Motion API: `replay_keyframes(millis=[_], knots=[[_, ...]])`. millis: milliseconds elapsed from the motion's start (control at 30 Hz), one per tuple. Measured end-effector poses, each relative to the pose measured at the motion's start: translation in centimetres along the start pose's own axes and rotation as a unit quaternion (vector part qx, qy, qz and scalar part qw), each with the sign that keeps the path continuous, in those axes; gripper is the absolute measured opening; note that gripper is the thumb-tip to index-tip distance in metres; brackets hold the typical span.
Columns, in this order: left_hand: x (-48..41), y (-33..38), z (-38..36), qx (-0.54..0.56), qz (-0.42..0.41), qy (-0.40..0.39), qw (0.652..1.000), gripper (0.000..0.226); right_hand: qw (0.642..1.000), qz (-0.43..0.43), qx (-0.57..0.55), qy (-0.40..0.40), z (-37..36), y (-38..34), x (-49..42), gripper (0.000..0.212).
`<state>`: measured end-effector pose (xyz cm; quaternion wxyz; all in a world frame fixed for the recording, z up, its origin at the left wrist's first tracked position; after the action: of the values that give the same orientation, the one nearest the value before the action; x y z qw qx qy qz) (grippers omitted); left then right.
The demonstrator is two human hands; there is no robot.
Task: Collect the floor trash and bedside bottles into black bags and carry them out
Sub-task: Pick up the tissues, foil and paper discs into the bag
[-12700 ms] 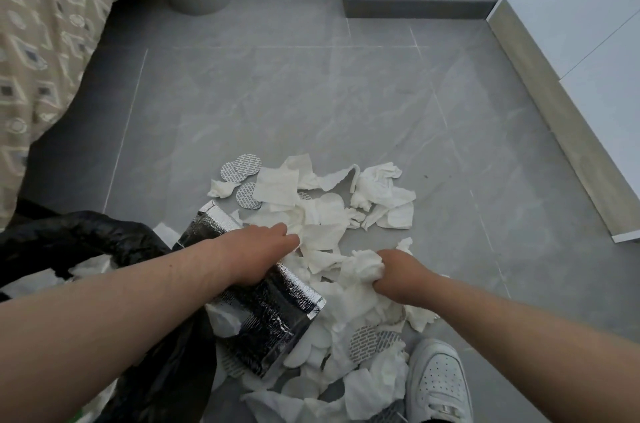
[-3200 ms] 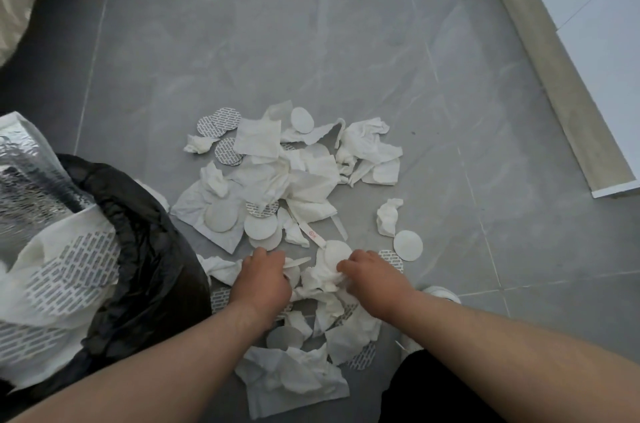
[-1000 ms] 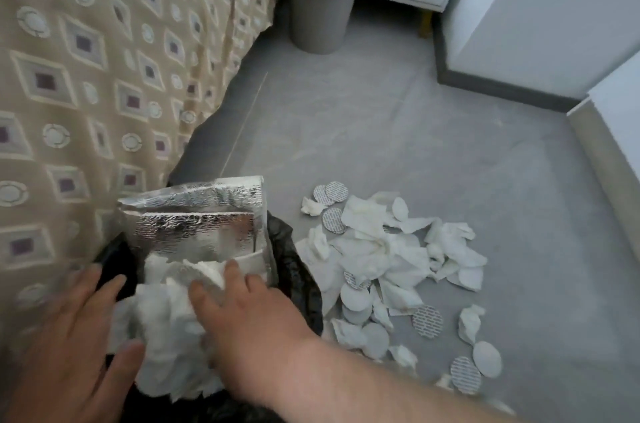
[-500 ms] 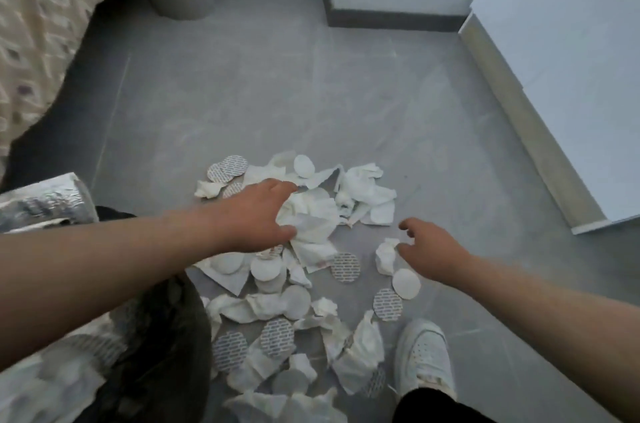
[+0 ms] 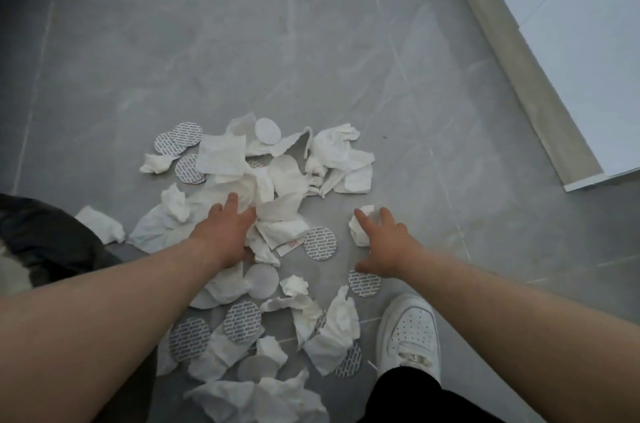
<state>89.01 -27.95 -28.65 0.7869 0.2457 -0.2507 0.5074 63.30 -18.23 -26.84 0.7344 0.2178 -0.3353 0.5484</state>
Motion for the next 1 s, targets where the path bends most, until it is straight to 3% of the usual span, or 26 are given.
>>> replay_keyframes(millis=[133, 400, 533, 700, 800, 1000], knots=[[0.3, 0.4, 0.6, -0.003, -0.02, 0.073, 0.997, 0.037, 0.994, 0.023, 0.098, 0.034, -0.9, -0.8, 0.4, 0.089], [0.3, 0.8, 0.5, 0.027, -0.001, 0.069, 0.997, 0.014, 0.991, 0.071, 0.054, 0.101, -1.8, 0.1, 1.6, 0.036], [0.6, 0.7, 0.8, 0.074, 0.013, 0.07, 0.995, 0.01, 0.989, 0.054, 0.016, 0.138, -1.2, 0.2, 1.8, 0.033], [0.4, 0.2, 1.0, 0.13, 0.028, 0.08, 0.988, 0.024, 0.959, 0.022, -0.186, 0.211, 1.7, -0.6, 1.8, 0.027], [0.3, -0.2, 1.0, 0.154, 0.03, 0.084, 0.984, 0.021, 0.939, 0.053, -0.297, 0.166, 2.6, -3.2, 1.2, 0.034], [0.2, -0.7, 0.6, 0.168, 0.044, 0.079, 0.982, 0.023, 0.97, 0.21, -0.086, 0.086, 1.5, -10.1, -1.0, 0.038]])
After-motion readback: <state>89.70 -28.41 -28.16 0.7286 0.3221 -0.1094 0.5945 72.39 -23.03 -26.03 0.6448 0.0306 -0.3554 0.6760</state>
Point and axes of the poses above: each hand's wrist, its own x-axis away from the middle knuckle, its own z-axis out of the back of the hand, y = z × x, the point moved 4 cm from there along -x, towards the middle knuckle, and after that the axes turned 2 degrees about x, right-handed, at the moved point
